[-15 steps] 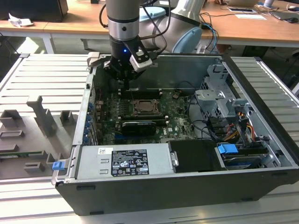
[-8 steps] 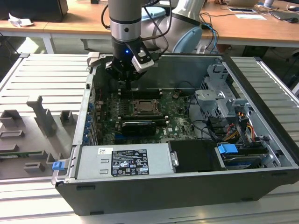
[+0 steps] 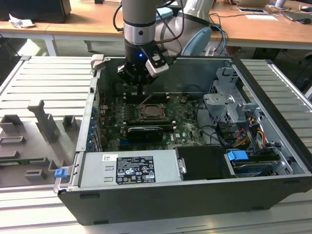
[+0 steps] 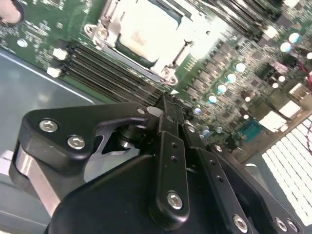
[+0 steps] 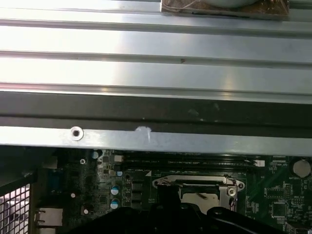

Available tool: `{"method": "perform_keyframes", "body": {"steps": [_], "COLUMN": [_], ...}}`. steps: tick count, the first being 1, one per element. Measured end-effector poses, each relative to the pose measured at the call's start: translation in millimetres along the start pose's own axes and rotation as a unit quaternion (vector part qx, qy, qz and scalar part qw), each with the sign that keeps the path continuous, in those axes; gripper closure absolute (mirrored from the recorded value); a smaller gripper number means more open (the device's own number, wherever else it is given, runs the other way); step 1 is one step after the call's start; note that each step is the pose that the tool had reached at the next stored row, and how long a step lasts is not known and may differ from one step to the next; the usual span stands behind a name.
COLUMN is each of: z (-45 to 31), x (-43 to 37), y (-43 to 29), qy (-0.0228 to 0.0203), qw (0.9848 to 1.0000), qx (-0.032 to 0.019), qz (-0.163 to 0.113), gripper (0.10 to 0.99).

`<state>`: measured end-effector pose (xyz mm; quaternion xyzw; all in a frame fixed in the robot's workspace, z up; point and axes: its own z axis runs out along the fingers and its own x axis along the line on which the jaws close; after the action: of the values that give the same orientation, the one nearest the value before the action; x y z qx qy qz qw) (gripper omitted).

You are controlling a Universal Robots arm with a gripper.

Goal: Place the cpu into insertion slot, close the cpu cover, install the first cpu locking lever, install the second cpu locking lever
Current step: 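Install the first cpu locking lever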

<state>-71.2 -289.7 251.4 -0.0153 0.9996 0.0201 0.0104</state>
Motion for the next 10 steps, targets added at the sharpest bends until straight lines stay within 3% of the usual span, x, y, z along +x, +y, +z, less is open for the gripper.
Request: {"method": "perform_keyframes", "body": {"steps": [6,7,10], "z": [1.7,1.8,2.3], "x": [-17.5,-18.2,-19.4], "y": [-0.5,-0.5,-0.6], "qy": [0.0000,-0.0001,-0.0010], "qw": [1.0000,1.0000,0.9995], "qx": [-0.0017,-0.0061,-0.0326], "qz": [0.000,0.000,0.001], "gripper": [0.980,0.980,0.980]}}
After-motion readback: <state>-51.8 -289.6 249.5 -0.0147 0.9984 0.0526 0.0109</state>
